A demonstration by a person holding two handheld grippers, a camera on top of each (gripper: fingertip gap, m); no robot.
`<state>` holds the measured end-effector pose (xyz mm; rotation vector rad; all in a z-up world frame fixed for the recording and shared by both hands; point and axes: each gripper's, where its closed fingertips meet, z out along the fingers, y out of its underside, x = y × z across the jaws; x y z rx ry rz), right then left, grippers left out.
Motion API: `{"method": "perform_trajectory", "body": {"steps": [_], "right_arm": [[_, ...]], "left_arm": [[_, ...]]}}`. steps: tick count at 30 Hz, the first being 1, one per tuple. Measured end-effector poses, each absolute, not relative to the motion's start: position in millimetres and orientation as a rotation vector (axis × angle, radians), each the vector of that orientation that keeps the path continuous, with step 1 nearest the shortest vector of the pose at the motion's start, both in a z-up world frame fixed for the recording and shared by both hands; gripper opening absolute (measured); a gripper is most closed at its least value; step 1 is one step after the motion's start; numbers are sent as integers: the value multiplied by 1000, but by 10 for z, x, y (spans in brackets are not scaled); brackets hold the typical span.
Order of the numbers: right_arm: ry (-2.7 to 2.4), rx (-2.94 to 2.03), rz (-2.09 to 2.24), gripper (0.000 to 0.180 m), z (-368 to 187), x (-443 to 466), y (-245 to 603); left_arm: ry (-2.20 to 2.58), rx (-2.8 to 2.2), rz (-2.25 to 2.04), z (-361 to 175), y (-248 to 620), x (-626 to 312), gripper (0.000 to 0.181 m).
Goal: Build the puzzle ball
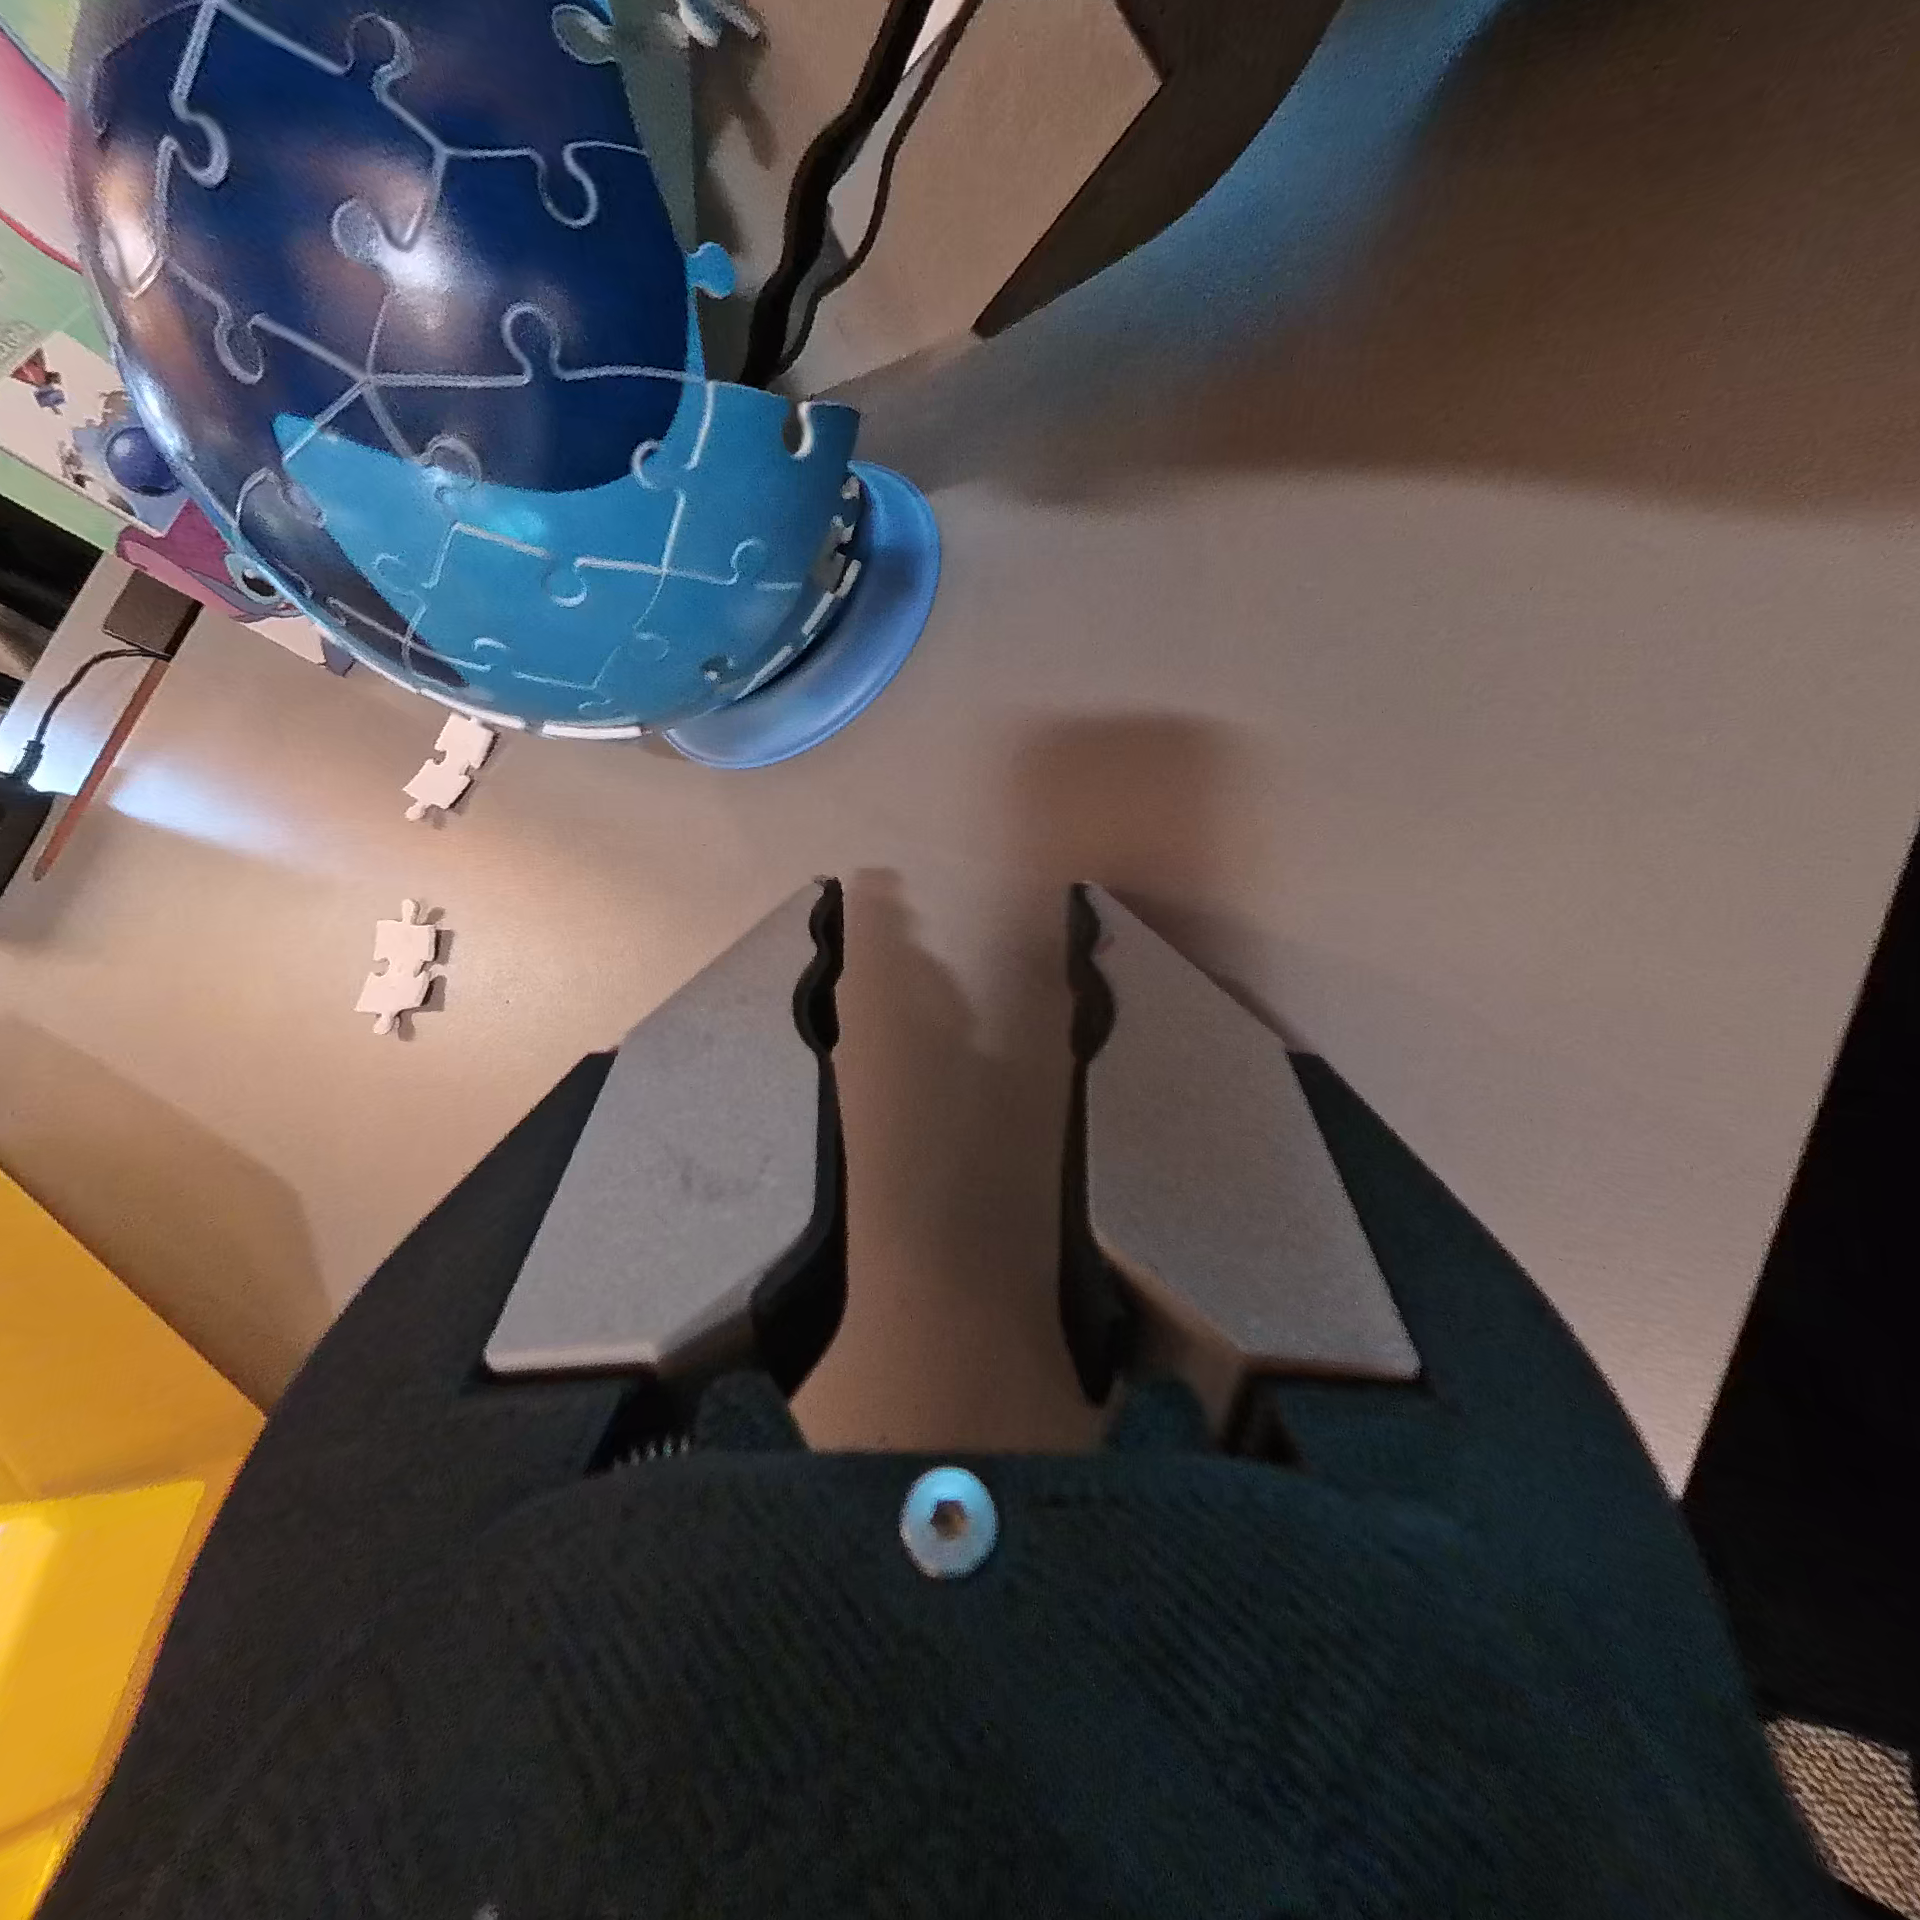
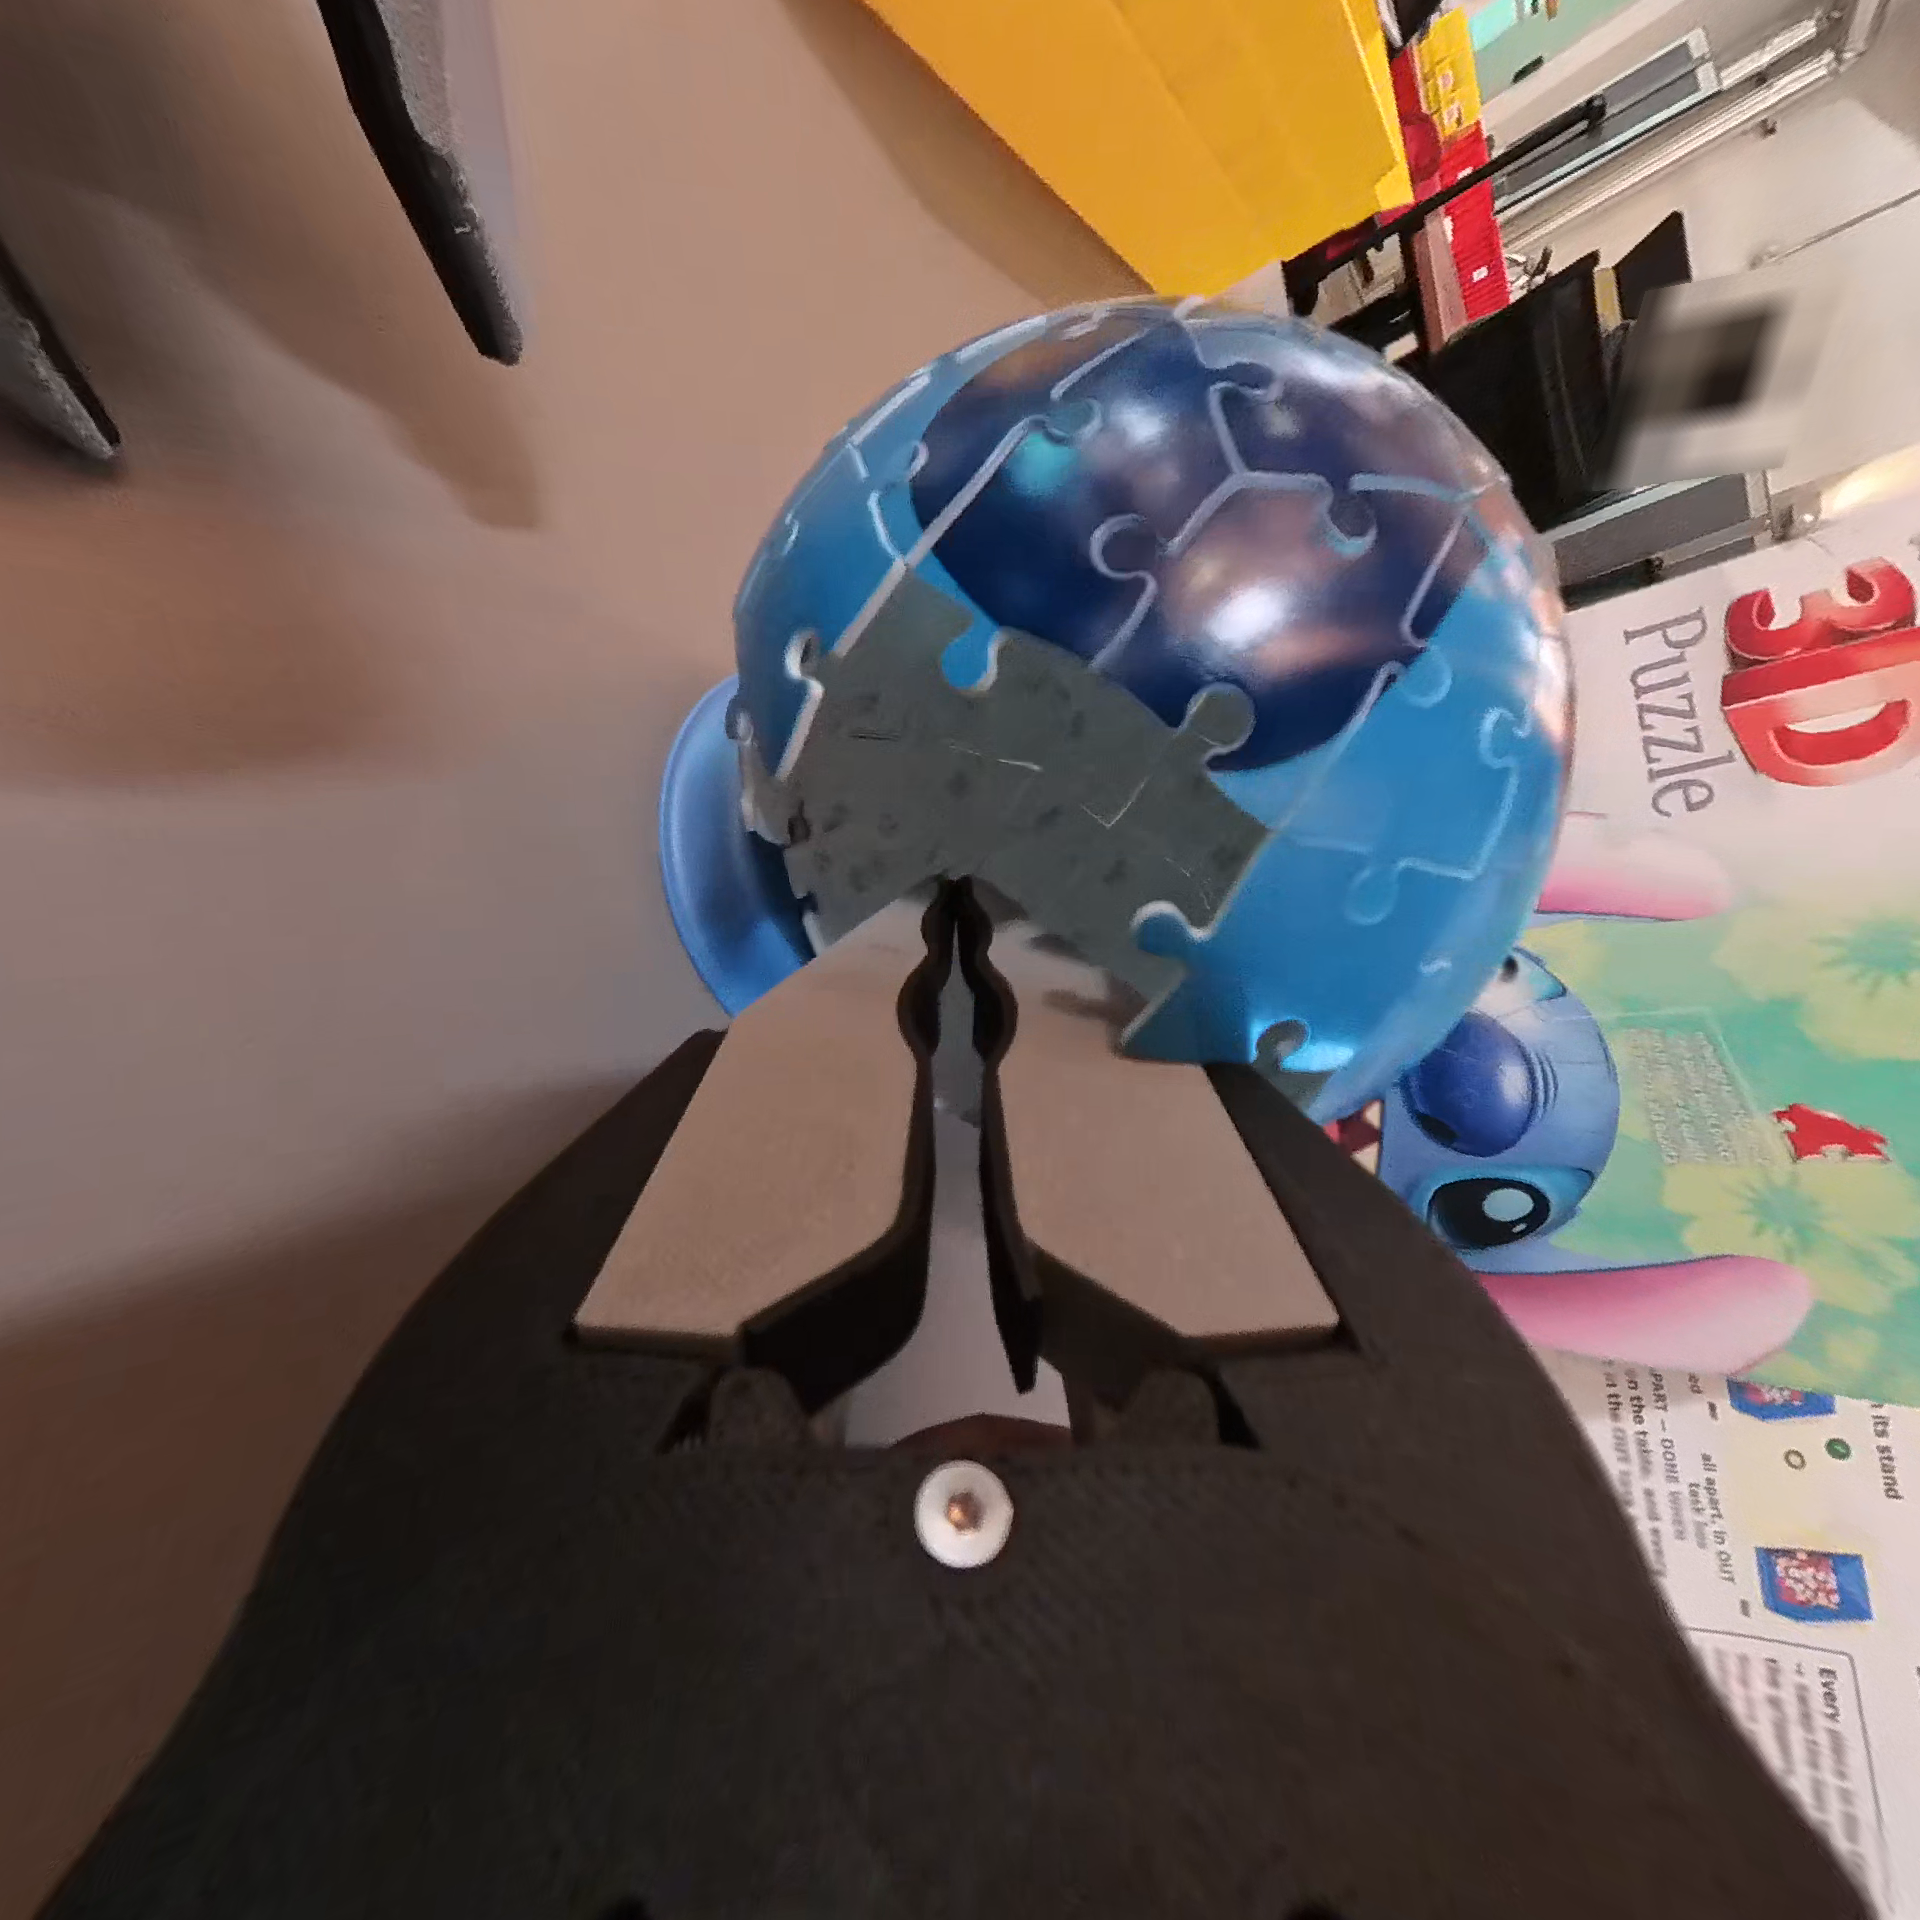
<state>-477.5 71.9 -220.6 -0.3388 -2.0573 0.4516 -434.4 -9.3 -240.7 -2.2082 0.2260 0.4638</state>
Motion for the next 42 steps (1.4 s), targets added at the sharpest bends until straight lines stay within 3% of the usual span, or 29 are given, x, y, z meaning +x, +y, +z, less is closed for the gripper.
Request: {"method": "perform_trajectory", "body": {"steps": [11,18,26,28,30,31,33,34,38,42], "right_arm": [[-2003,-229,303,0,-2268,-4833,657],[-2006,-360,648,0,-2050,-4619,541],[-2141,-528,708,0,-2260,-4669,549],[-2124,-537,726,9,-2235,-4665,544],[-2141,-542,747,45,-2254,-4626,494],[-2169,-545,762,46,-2286,-4596,462],[-2199,-516,802,23,-2306,-4539,398],[-2196,-498,812,21,-2295,-4529,373],[-2272,-534,784,61,-2375,-4542,338],[-2351,-592,869,73,-2422,-4512,273]], "left_arm": [[209,-2216,443,-2414,-94,-4350,41],[215,-2210,462,-2410,-97,-4355,43],[217,-2209,472,-2405,-98,-4365,42],[221,-2205,483,-2403,-98,-4359,42],[220,-2206,479,-2403,-100,-4355,42],[219,-2207,476,-2405,-98,-4358,42],[221,-2205,476,-2402,-96,-4355,43],[224,-2203,478,-2401,-95,-4355,43],[229,-2200,479,-2397,-99,-4344,44],[228,-2197,475,-2391,-103,-4341,44]]}}
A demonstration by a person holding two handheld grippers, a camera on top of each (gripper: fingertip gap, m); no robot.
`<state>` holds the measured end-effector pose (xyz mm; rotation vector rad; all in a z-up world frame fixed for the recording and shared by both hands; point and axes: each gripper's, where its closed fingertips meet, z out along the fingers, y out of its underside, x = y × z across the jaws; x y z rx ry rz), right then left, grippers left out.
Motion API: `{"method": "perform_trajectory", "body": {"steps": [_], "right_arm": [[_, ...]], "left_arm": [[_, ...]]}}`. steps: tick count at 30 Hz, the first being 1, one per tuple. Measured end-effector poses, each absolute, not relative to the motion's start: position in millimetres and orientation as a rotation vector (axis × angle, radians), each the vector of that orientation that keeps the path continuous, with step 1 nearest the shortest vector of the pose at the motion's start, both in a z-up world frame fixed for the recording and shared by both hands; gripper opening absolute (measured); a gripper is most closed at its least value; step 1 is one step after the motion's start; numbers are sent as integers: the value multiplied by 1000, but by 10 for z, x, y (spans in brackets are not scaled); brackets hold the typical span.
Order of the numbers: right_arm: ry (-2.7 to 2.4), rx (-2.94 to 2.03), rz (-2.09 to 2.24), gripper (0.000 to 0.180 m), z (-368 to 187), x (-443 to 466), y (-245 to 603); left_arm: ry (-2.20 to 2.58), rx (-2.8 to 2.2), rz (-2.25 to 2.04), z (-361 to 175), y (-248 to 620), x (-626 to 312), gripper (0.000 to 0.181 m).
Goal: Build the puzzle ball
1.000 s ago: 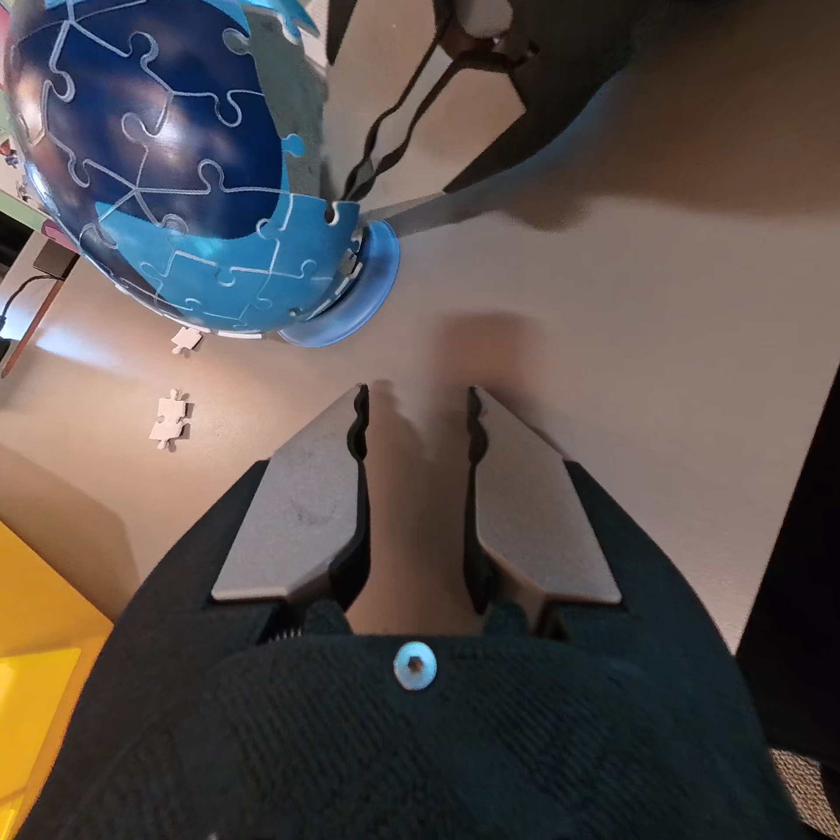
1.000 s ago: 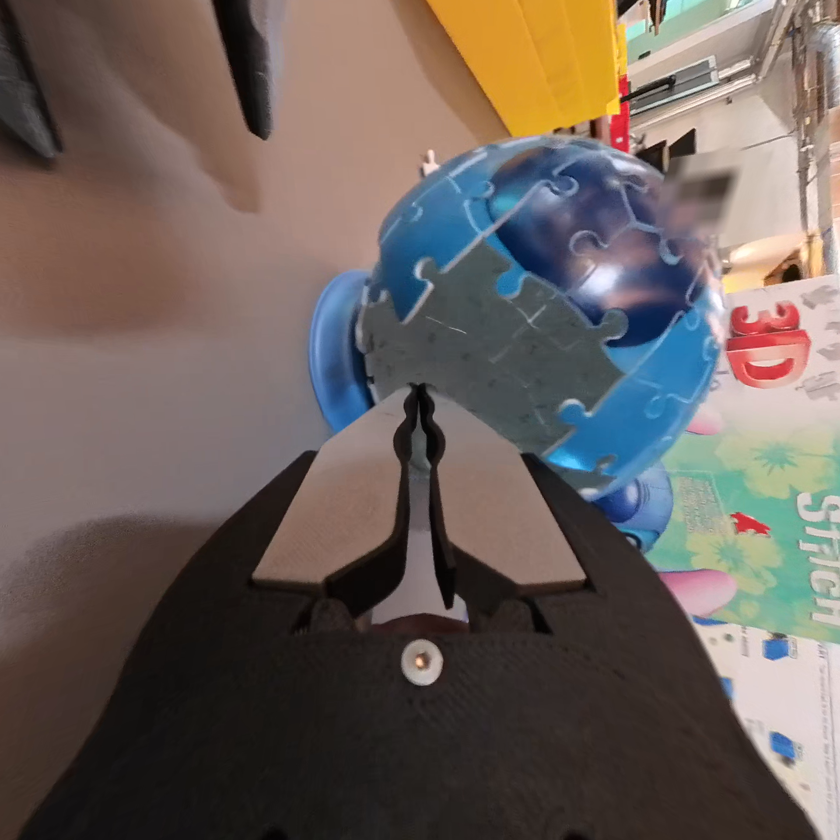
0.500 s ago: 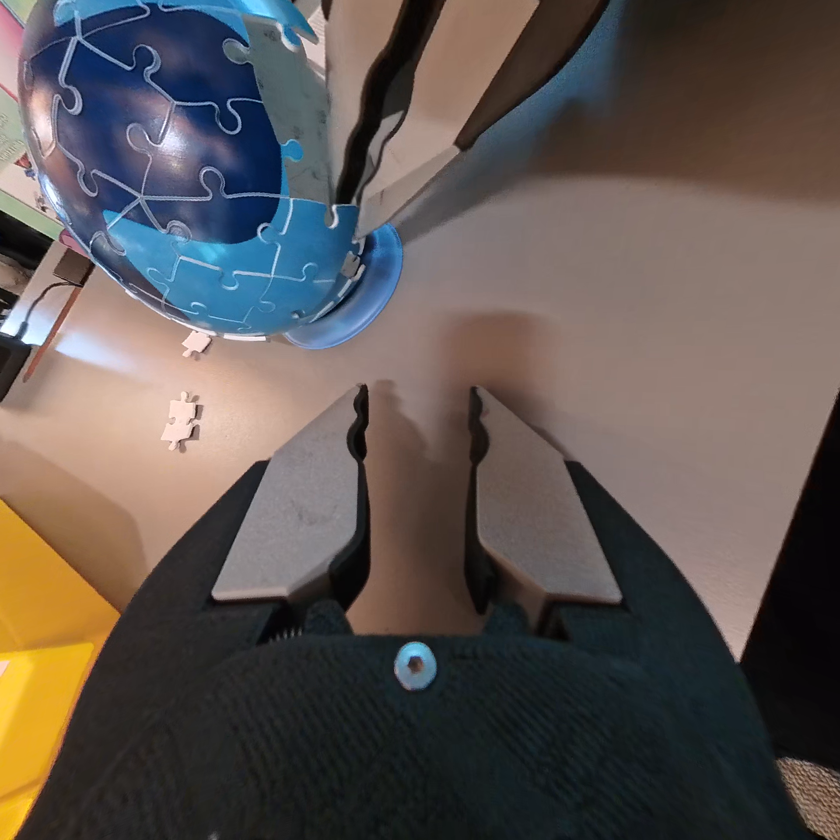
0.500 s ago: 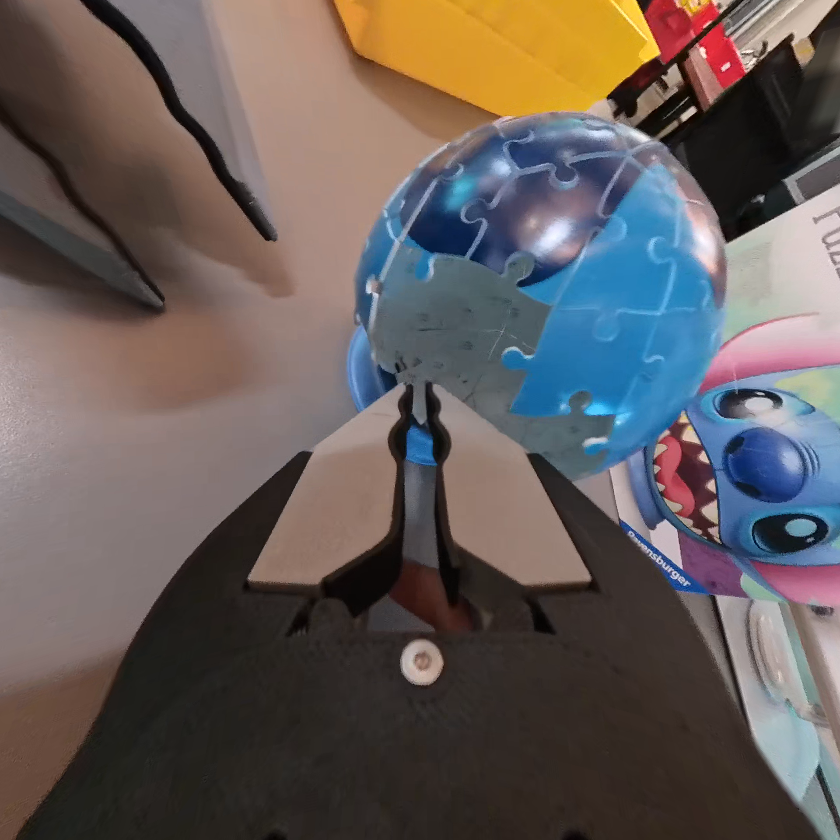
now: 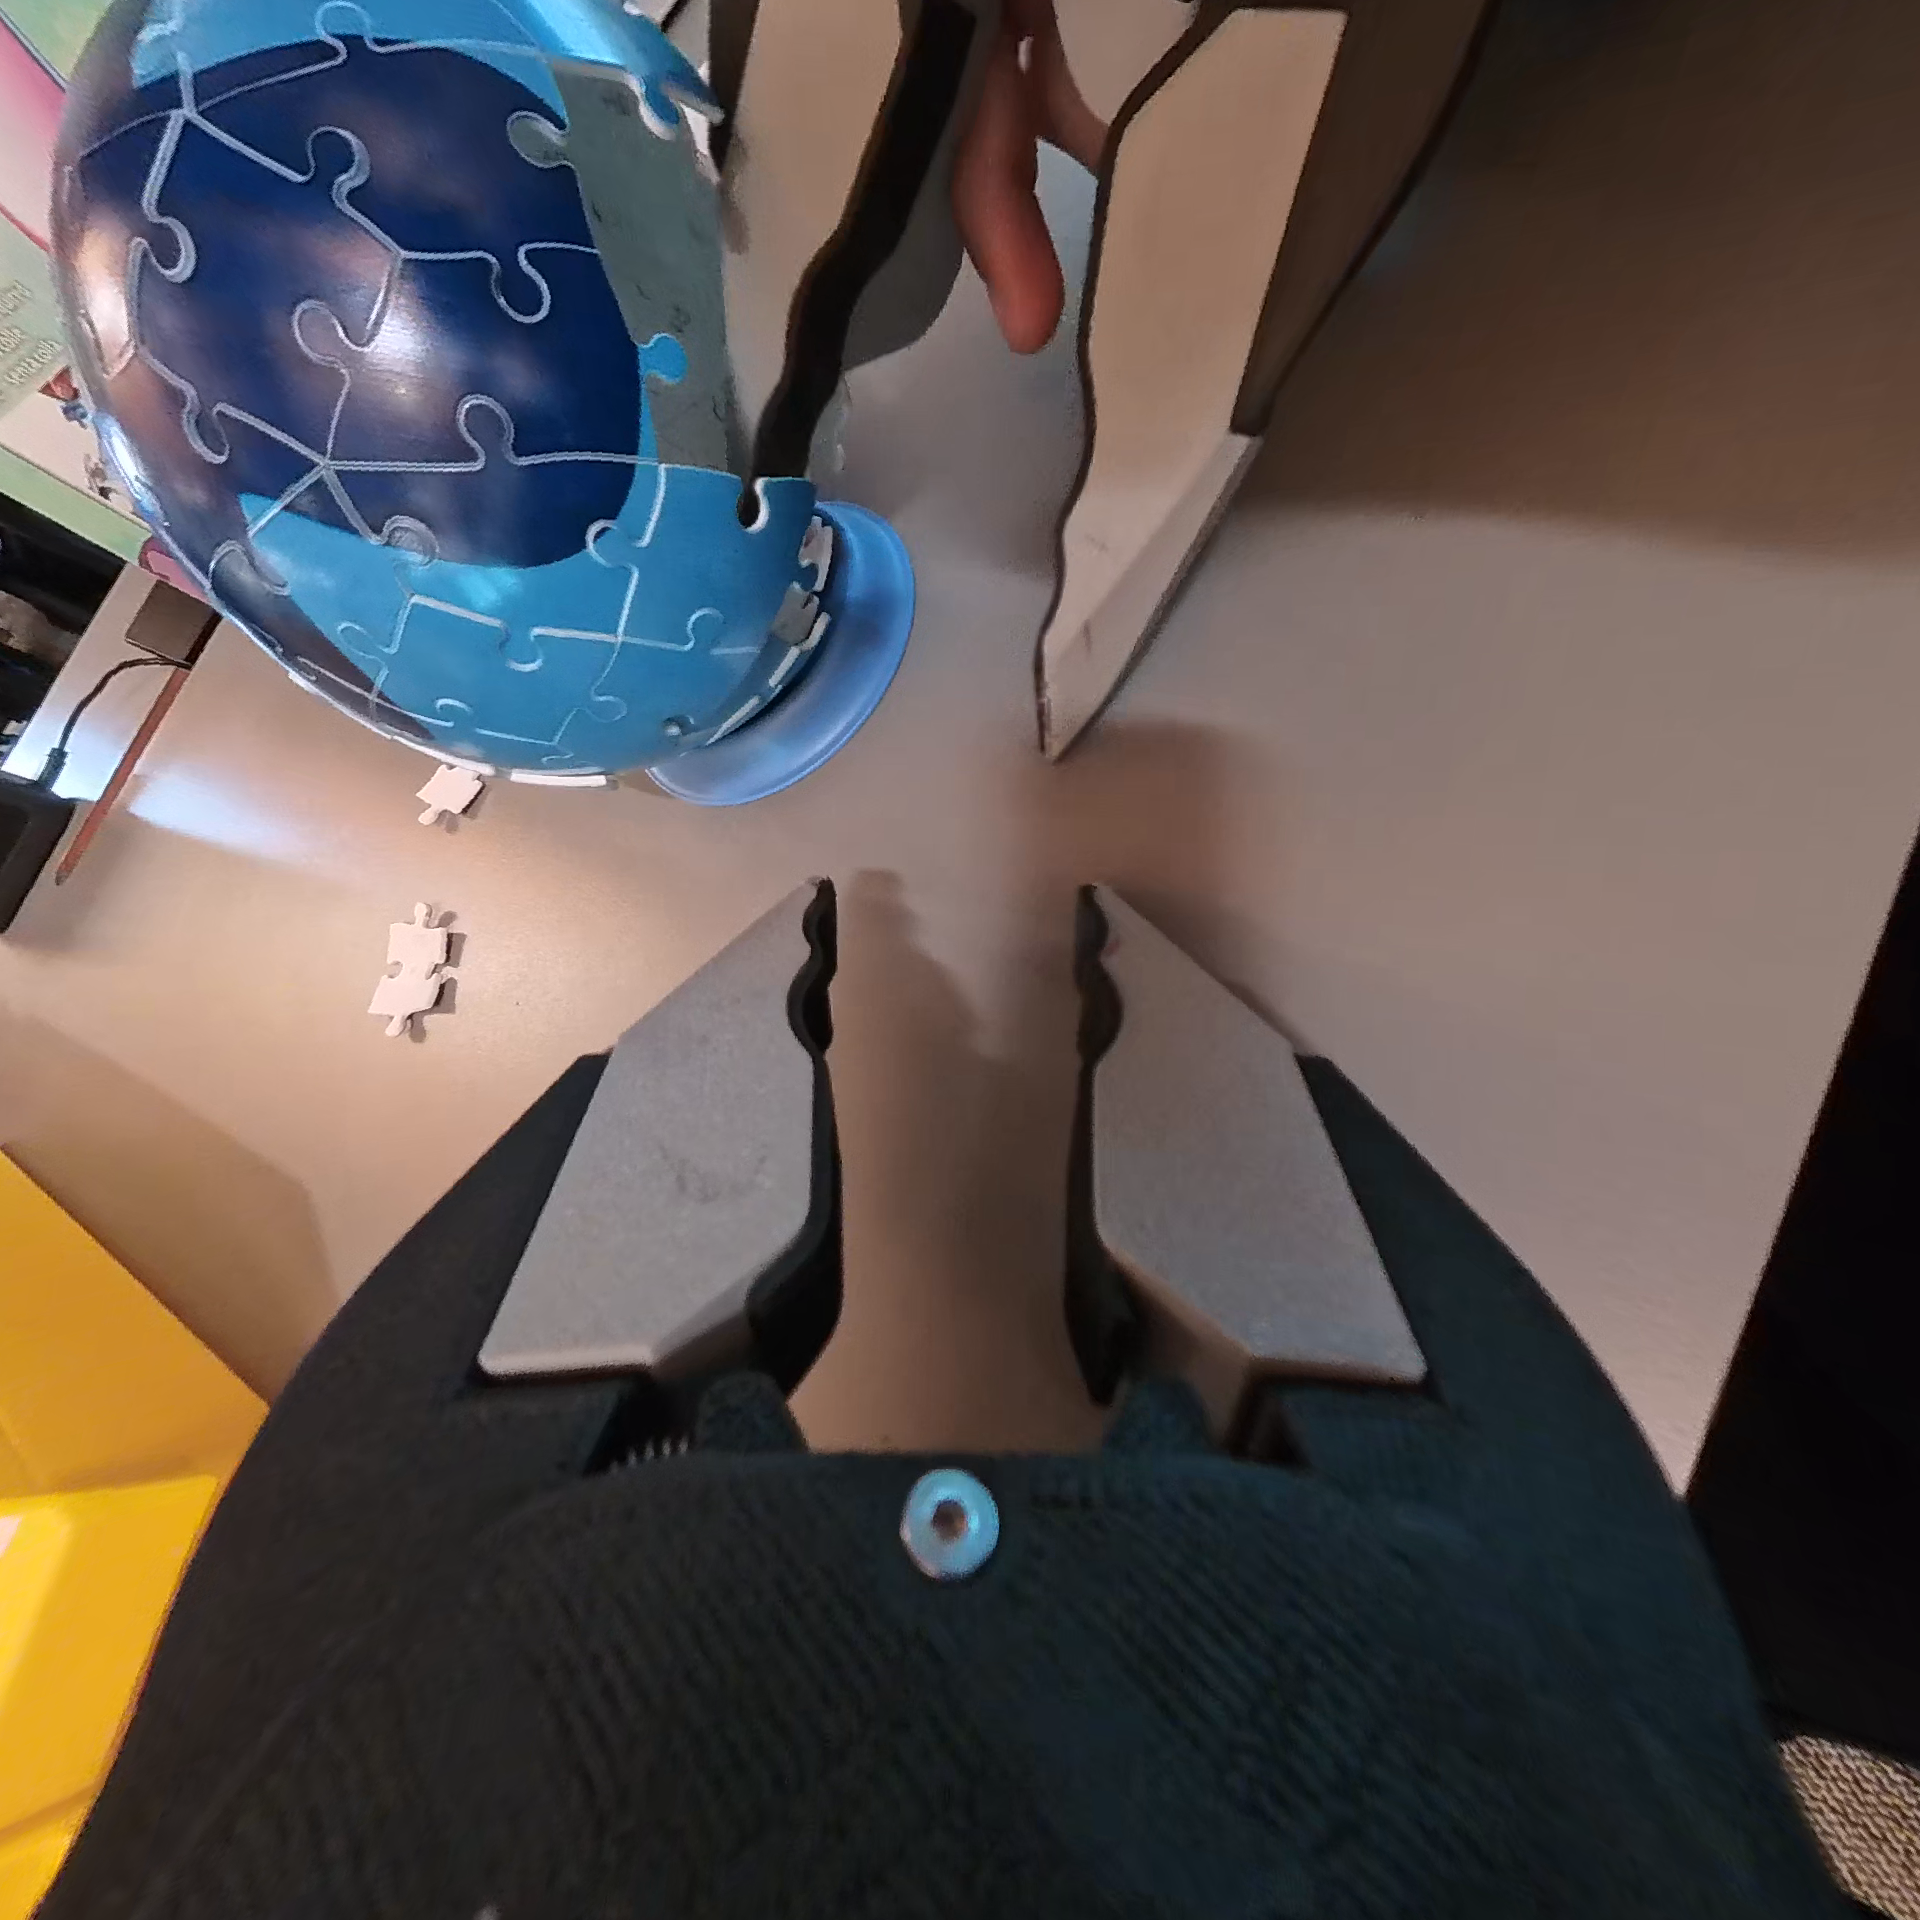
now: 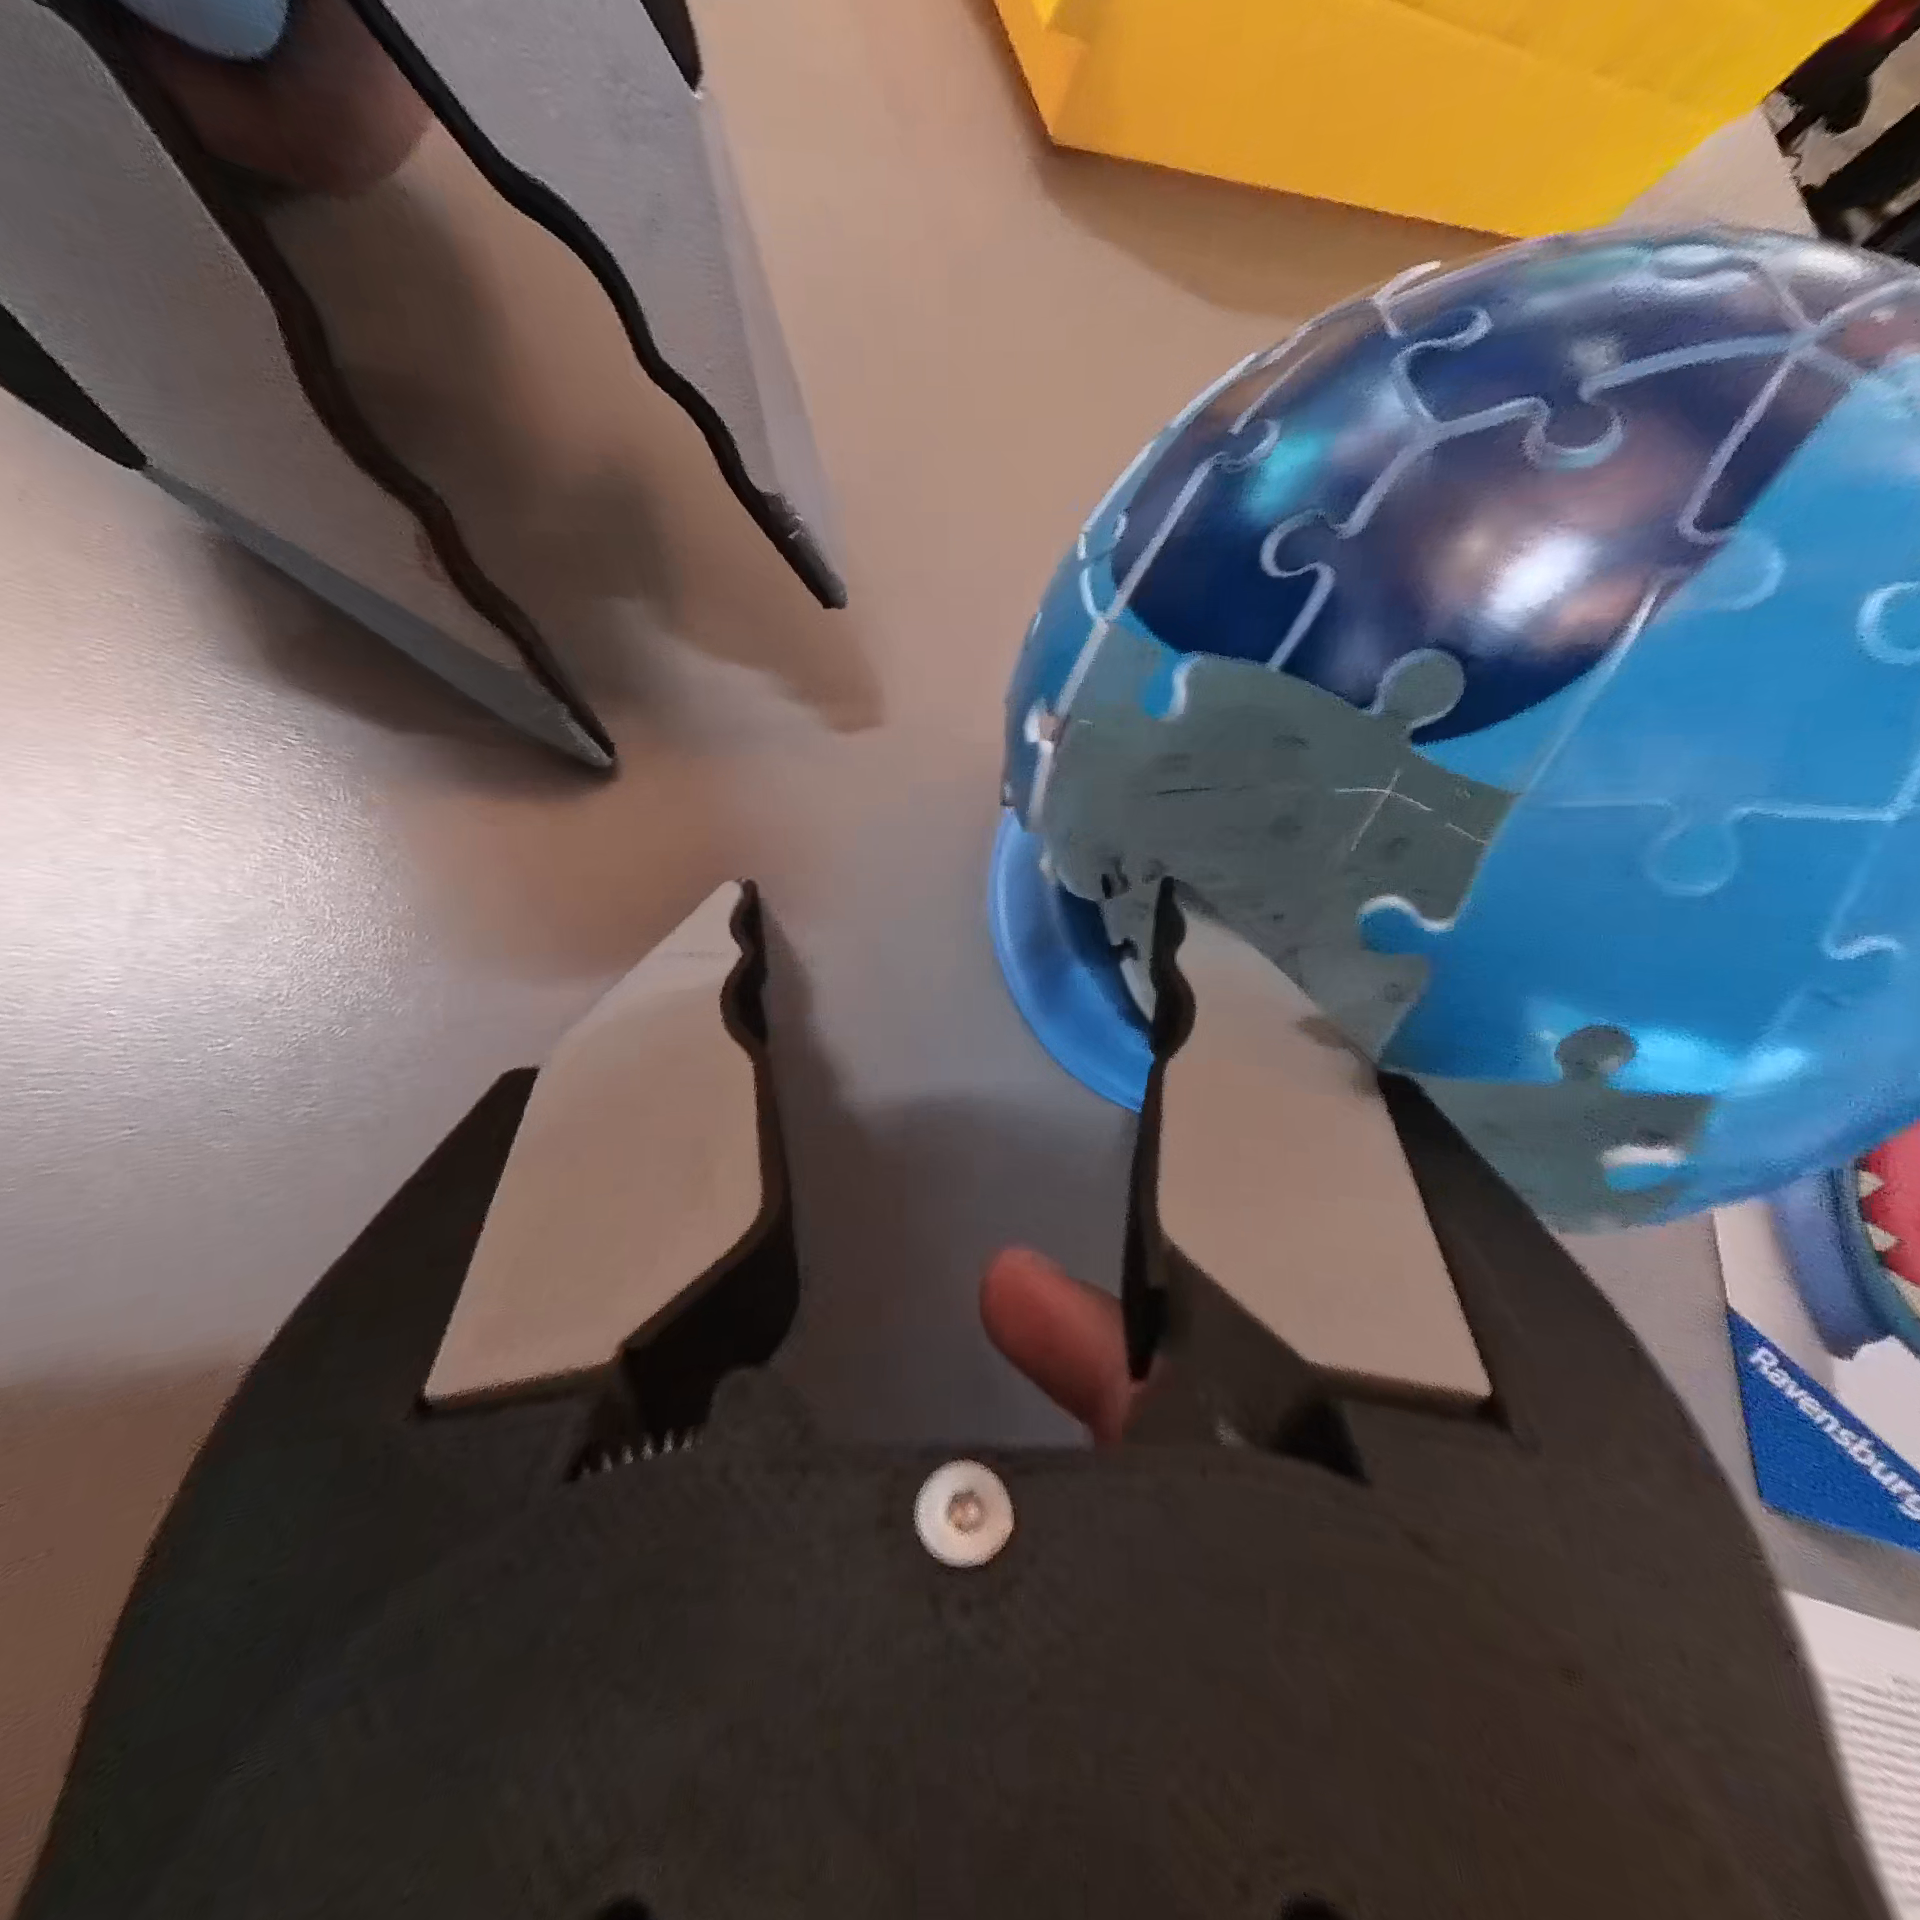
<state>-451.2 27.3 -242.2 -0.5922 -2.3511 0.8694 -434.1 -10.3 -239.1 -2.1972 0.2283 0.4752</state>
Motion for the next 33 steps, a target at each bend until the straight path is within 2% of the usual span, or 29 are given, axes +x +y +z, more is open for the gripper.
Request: {"method": "perform_trajectory", "body": {"steps": [8,11,21,25,33], "right_arm": [[-2419,-672,893,99,-2449,-4540,296],[-2492,-704,936,117,-2502,-4460,263],[-2516,-772,1007,117,-2553,-4445,237],[-2530,-765,975,108,-2540,-4375,238],[-2490,-762,971,123,-2528,-4420,254]], "left_arm": [[227,-2201,478,-2397,-99,-4347,44],[228,-2200,480,-2396,-101,-4345,44],[233,-2196,489,-2392,-99,-4344,44],[234,-2195,492,-2391,-98,-4349,44],[231,-2199,487,-2395,-96,-4353,43]]}}
